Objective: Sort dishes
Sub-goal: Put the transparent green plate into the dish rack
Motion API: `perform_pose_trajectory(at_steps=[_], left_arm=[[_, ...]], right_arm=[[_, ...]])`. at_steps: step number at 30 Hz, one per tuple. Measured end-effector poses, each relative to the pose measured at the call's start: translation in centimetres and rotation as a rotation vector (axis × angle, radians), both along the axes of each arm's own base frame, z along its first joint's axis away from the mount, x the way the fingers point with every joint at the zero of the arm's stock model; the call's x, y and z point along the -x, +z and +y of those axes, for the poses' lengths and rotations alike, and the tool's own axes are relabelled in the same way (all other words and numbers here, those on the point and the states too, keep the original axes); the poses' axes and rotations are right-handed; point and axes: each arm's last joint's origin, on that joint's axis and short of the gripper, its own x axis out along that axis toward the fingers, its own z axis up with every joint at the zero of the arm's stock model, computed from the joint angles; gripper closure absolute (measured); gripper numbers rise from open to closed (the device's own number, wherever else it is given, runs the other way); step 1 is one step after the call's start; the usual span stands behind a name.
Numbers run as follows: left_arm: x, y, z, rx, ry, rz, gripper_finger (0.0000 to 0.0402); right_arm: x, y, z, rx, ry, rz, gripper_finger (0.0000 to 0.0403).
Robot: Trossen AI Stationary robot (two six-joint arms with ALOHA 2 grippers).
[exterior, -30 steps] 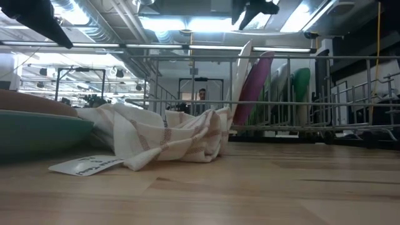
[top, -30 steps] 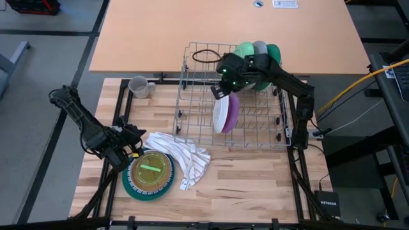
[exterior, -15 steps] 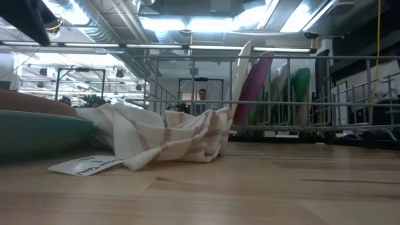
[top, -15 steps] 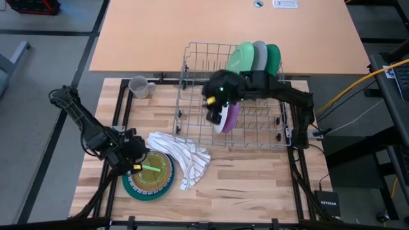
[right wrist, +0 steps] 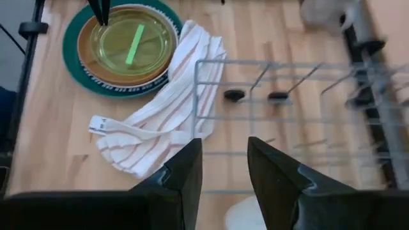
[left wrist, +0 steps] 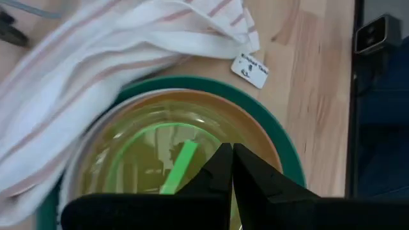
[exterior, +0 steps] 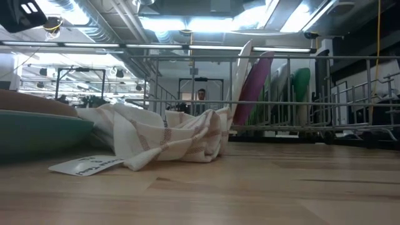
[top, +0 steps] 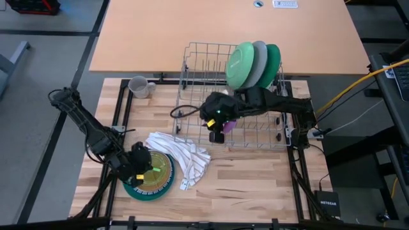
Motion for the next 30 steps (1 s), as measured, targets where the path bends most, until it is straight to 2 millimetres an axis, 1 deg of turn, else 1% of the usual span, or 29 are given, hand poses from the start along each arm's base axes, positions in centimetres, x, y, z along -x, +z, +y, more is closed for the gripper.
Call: perform_pose_trajectory(at_steps=[4,7,12,14,17,21,25,27,30], left_arm=[[-1.1,-1.8,-1.1,-0.041,0.005,0.063,0.0398],[-1.7,-3.2,-1.9,-0.065,0.009,0.105,0.0398],[-2.4,-5.3,-3.8,-0.11,-0.155,0.162,0.0398],[-2.6,-6.1,-4.4,-0.128,-0.184,0.181,0.0394],[-2.7,-7.1,-4.6,-0.133,-0.175,0.23,0.0373],[-2.7,-7.4,-4.7,-0.104,-0.161,0.264,0.0328],[-2.6,-7.1,-4.7,-0.084,-0.168,0.266,0.0287],[-2.6,-7.0,-4.8,-0.055,-0.167,0.285,0.0276],[-2.7,-6.5,-5.1,0.012,-0.145,0.311,0.0271]], right_arm=[[0.1,-1.8,1.1,-0.084,-0.022,0.1,0.0274],[0.4,-3.3,2.3,-0.12,0.022,0.201,0.0274],[0.5,-6.0,5.6,-0.105,0.102,0.286,0.0274],[0.5,-7.3,7.1,-0.104,0.126,0.305,0.0274],[1.1,-9.1,9.3,-0.086,0.176,0.358,0.0274],[2.2,-11.1,11.5,-0.046,0.23,0.429,0.0274],[2.9,-12.3,13.0,0.009,0.253,0.445,0.0274],[3.2,-12.6,13.4,0.034,0.256,0.45,0.0274],[3.3,-12.7,13.8,0.052,0.26,0.437,0.0274]])
